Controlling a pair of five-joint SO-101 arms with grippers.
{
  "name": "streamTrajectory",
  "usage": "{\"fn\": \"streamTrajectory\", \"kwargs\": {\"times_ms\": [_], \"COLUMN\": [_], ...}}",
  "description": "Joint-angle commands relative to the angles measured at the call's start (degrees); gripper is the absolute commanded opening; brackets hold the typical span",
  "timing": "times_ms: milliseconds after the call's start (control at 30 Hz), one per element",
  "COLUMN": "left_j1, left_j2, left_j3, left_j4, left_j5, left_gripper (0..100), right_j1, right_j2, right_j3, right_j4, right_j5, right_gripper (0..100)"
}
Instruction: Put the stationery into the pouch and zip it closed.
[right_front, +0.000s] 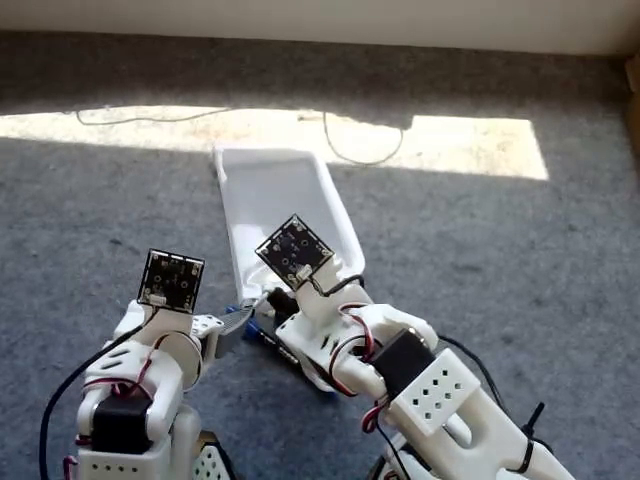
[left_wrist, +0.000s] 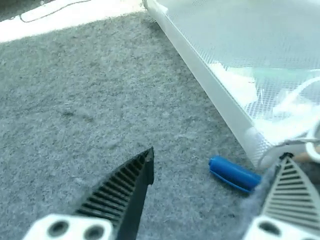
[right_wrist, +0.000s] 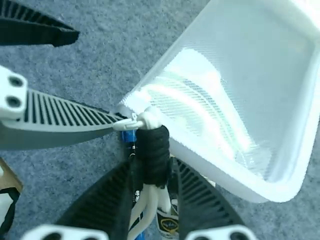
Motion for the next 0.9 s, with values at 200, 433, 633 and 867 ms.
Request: {"fn": "streamTrajectory", "kwargs": {"times_ms": [200, 433, 633, 867], "left_j1": [-1.89, -3.74, -3.47, -3.38], "left_j2": [-0.13, -0.13, -0.13, -0.13], "left_j3": [3.47, 3.03, 2.95, 2.95], "left_j4": [-8.0, -8.09, -8.09, -8.09], "left_j5": [0.62, 0.7, 0.7, 0.79], "left_gripper": [35, 35, 35, 35], "right_j1": [0.75, 0.48, 0.48, 0.4], "right_j2": [-2.15, -2.15, -1.8, -1.63], "right_j3": [-0.66, -0.66, -0.57, -0.57], "right_j4": [-1.54, -0.31, -0.22, -0.22], "right_j5": [-0.18, -0.09, 0.0, 0.0], "right_gripper": [2.2, 2.2, 2.2, 2.2]}}
